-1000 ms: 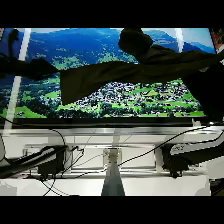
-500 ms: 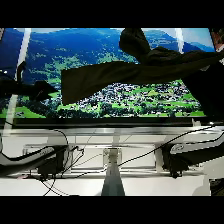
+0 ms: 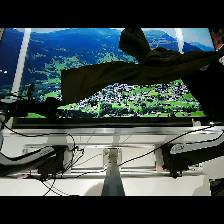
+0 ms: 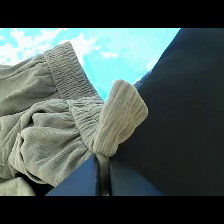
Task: Fold the clothes and pants, and hang the long-sleeved shirts on hangers.
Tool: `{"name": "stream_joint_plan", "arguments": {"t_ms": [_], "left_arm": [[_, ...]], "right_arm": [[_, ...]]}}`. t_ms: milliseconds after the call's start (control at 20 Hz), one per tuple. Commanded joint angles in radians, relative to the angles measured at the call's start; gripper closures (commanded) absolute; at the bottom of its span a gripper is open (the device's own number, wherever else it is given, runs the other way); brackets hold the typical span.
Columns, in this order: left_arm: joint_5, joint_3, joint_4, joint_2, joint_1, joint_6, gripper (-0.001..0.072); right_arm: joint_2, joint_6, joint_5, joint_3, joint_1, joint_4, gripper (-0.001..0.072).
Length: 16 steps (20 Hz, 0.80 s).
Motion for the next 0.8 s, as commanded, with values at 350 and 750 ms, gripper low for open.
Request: {"name": "stream_joint_plan", "arguments": {"t_ms": [350, 750], "left_arm": [[0.308, -0.023, -0.218, -0.048, -0.100, 0.044, 0.0688], [0.268, 0.385, -0.201, -0.015, -0.098, -0.129, 0.0691]], "right_arm": [[0.000, 0.000, -0.002, -0.001, 0.000, 0.003, 0.0681], [0.026, -0.058, -0.083, 0.000, 0.078, 0.074, 0.0683]]}}
